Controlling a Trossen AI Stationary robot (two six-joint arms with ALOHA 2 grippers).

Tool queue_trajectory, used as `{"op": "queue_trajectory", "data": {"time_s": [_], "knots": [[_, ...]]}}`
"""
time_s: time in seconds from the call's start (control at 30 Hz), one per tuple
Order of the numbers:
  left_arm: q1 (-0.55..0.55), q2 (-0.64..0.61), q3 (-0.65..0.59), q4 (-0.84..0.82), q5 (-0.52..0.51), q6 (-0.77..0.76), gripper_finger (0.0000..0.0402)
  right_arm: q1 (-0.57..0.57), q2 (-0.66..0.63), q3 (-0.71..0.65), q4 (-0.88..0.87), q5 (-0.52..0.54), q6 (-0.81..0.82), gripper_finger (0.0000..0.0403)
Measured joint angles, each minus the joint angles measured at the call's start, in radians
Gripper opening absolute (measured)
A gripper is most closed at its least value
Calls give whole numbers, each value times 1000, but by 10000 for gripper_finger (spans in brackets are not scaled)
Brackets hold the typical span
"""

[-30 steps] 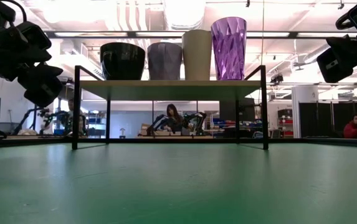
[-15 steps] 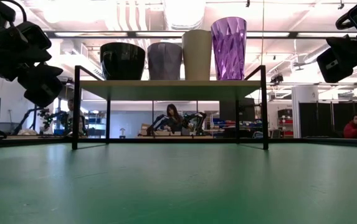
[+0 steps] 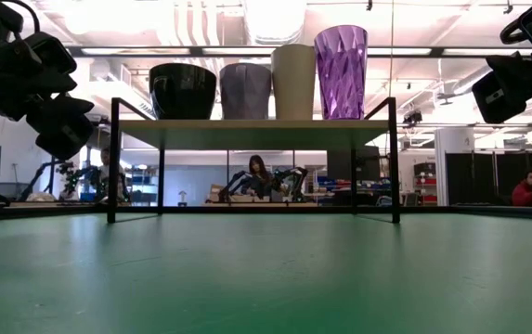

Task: Stack small to large cups/mugs on shelf
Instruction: Return to Home Position

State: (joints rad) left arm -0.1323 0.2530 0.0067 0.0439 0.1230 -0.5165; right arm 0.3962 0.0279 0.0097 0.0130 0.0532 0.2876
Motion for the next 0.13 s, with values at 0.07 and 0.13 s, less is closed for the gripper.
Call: {"op": "queue_trajectory", "data": {"time_s": [0.07, 0.13], "knots": [[0, 0, 0, 0, 0, 0, 116, 0, 0, 0, 0, 0, 0, 183], [0, 0, 0, 0, 0, 0, 116, 0, 0, 0, 0, 0, 0, 183]]}}
